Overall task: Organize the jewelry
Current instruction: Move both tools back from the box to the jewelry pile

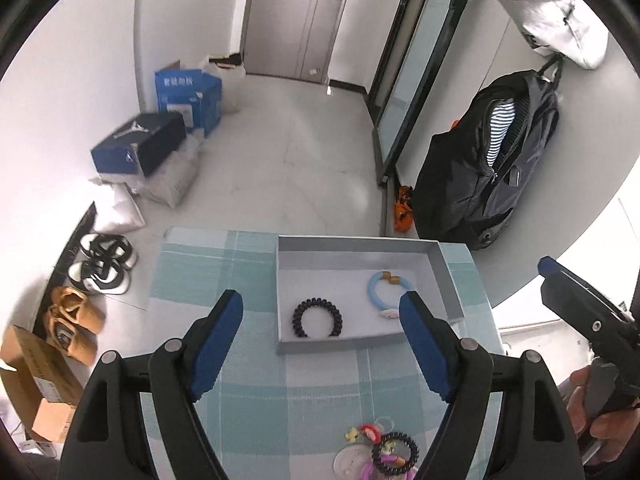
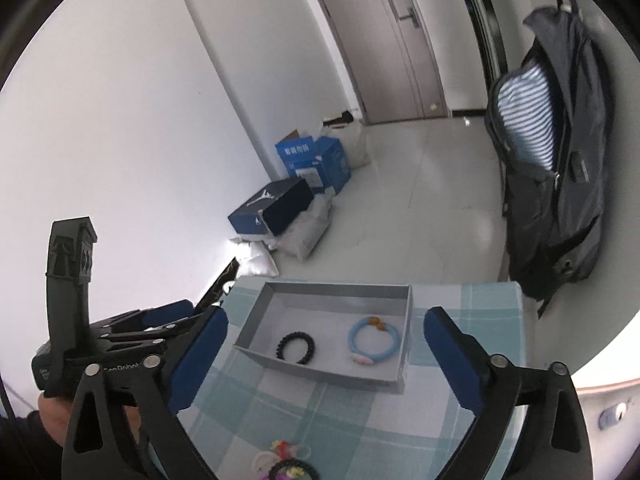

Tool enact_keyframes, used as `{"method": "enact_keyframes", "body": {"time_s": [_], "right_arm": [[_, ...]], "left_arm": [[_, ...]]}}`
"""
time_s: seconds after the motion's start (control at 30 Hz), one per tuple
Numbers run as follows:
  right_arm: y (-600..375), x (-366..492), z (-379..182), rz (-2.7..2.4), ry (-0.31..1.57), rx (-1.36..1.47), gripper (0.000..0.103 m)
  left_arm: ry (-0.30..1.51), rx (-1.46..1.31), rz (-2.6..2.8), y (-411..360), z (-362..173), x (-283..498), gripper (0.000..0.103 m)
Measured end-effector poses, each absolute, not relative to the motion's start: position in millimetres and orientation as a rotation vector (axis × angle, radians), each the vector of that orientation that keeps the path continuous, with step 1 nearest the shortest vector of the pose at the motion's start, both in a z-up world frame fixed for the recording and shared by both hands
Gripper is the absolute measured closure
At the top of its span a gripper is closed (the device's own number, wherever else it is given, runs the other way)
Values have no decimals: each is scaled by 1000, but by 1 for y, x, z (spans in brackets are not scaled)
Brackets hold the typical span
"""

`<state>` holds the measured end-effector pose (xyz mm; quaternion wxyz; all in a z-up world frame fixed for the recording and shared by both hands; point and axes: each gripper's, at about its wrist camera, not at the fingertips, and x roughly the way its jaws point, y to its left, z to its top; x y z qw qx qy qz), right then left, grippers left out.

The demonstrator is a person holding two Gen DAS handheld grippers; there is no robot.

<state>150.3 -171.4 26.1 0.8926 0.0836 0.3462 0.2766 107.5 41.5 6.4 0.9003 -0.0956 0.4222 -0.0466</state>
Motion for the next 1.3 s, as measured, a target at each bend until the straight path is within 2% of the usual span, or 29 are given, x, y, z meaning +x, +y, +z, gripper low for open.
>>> {"method": "enact_keyframes", "body": {"time_s": [0.2, 0.57, 1.07, 1.3], "right_arm": [[-176, 117, 27, 559, 667, 148, 0], [-182, 63, 0, 523, 685, 87, 0], [-168, 19, -74, 567, 943, -1, 0], [-161, 28, -85, 574, 981, 70, 1]], "left_arm": [[857, -177, -74, 33, 6, 79, 26], [885, -170, -56, 20, -13, 35, 25], [964, -227, -27, 29, -57, 0, 25], [994, -223, -52, 28, -65, -9, 25]]}}
